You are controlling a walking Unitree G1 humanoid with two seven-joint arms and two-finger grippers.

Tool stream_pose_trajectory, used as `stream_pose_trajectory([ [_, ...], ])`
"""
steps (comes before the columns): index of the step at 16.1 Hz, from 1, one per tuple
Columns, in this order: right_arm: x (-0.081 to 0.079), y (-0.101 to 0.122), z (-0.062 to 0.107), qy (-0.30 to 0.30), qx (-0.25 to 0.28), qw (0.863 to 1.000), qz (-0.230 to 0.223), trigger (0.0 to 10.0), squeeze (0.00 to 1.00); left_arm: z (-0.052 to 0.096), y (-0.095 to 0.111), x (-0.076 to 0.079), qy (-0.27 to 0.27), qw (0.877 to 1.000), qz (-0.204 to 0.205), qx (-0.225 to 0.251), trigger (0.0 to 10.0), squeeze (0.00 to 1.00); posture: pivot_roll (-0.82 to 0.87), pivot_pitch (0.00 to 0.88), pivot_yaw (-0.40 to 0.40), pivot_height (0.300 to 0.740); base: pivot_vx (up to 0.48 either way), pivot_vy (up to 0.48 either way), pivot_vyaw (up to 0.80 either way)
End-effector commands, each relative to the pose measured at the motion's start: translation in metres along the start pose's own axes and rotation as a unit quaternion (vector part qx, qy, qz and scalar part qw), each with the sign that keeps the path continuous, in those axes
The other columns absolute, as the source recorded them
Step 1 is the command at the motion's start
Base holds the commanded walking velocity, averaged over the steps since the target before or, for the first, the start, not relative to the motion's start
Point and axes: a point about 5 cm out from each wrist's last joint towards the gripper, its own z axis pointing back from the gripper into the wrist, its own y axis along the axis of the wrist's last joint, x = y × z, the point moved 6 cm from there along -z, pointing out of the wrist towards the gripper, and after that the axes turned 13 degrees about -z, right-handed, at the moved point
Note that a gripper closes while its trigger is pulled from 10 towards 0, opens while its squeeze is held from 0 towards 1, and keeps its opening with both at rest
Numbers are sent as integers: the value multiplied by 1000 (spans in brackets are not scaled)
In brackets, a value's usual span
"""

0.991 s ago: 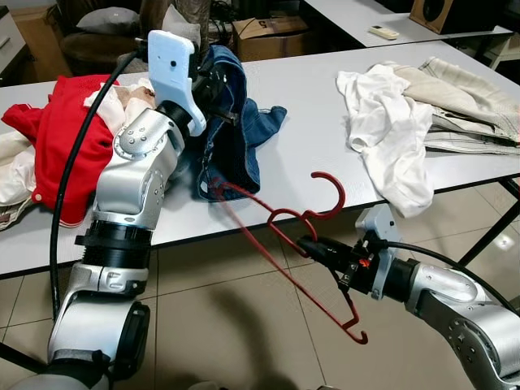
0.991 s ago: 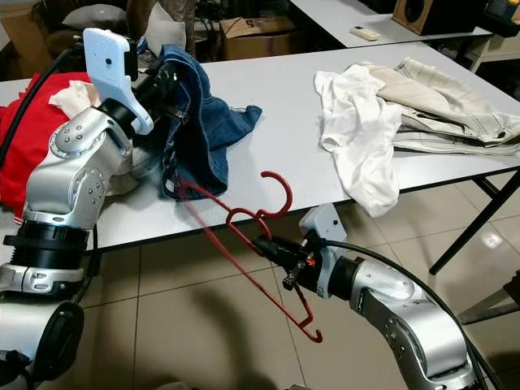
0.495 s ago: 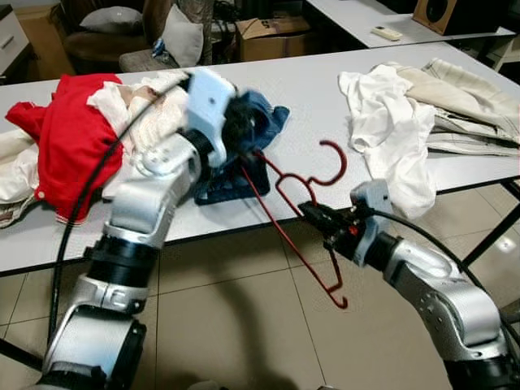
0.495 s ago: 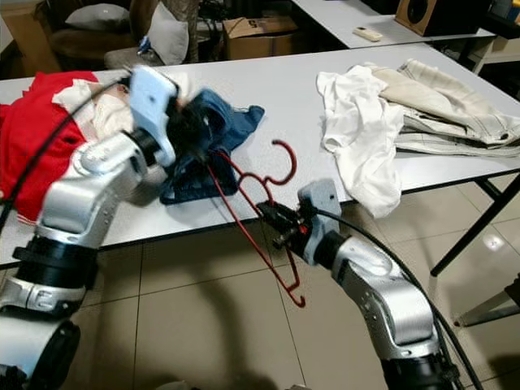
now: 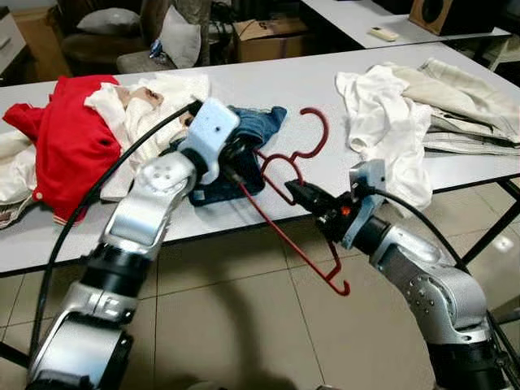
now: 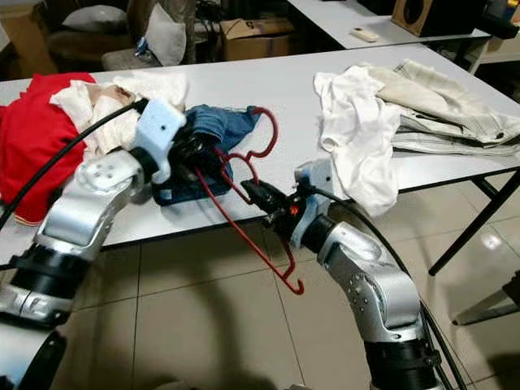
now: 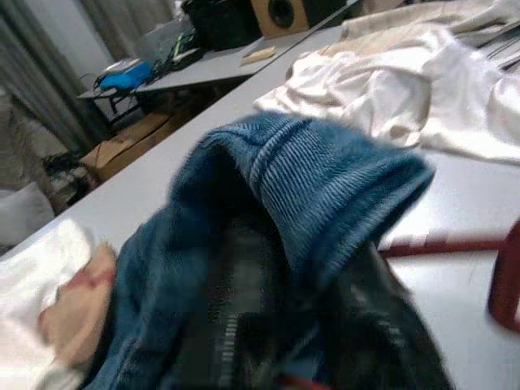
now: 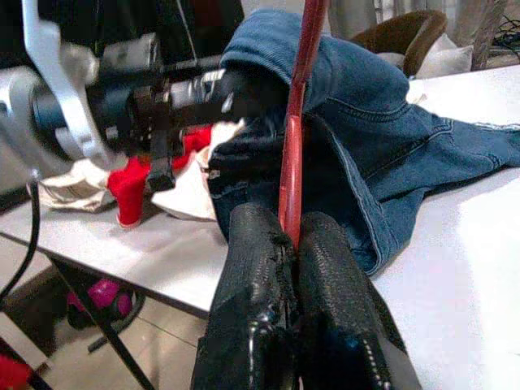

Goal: Hang hanger

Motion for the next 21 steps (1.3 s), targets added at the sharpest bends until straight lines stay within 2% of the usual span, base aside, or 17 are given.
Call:
stream_pose_trajectory([
  [1,-4,15,-1,8,26,1000,1,10000,0,6,-1,-9,13,1000,-3,-1,10000,1000,-104,0,12,740,0,0,0],
  [3,-3,15,0,6,26,1000,-3,10000,0,17,10,-10,-8,998,44,38,10000,1000,-106,0,16,740,0,0,0],
  [6,-1,17,2,-3,34,999,-6,10000,0,31,-7,-5,-29,996,84,29,10000,1000,-111,0,25,740,0,0,0],
  [8,1,20,3,-10,41,999,-10,10000,0,47,-27,-3,-47,997,67,-7,10000,1000,-112,0,29,740,0,0,0],
  [9,1,20,3,-10,42,999,-11,10000,0,50,-32,-5,-44,997,59,-20,10000,1000,-110,0,30,740,0,0,0],
  [10,2,21,4,-11,44,999,-12,10000,0,56,-49,-14,-31,997,26,-59,10000,55,-107,0,31,740,0,0,0],
  [11,2,21,4,-11,46,999,-13,10000,0,61,-67,-26,-9,995,-15,-101,10000,0,-105,0,32,740,0,0,0],
  [13,1,20,4,-10,47,999,-14,10000,0,58,-76,-38,33,994,-11,-101,10000,0,-106,0,37,740,0,0,0],
  [15,0,21,3,-8,49,999,-14,10000,0,53,-79,-36,42,995,-20,-92,10000,0,-111,0,43,740,0,0,0],
  [16,-1,22,2,-7,53,998,-14,10000,0,46,-75,-29,45,996,58,-43,10000,0,-111,0,43,740,0,0,0],
  [17,-1,23,2,-7,53,998,-14,10000,0,41,-76,-23,43,994,98,-23,10000,0,-113,0,45,740,0,0,0],
  [18,-1,23,2,-7,53,998,-13,10000,0,40,-78,-21,42,993,109,-20,10000,0,-113,0,45,740,0,0,0],
  [20,-1,23,3,-6,53,998,-13,10000,0,33,-102,-11,43,992,103,-60,10000,0,-118,0,45,740,0,0,0],
  [21,-1,24,3,-5,54,998,-13,10000,0,29,-106,-9,48,991,108,-63,10000,0,-122,0,46,740,0,0,0],
])
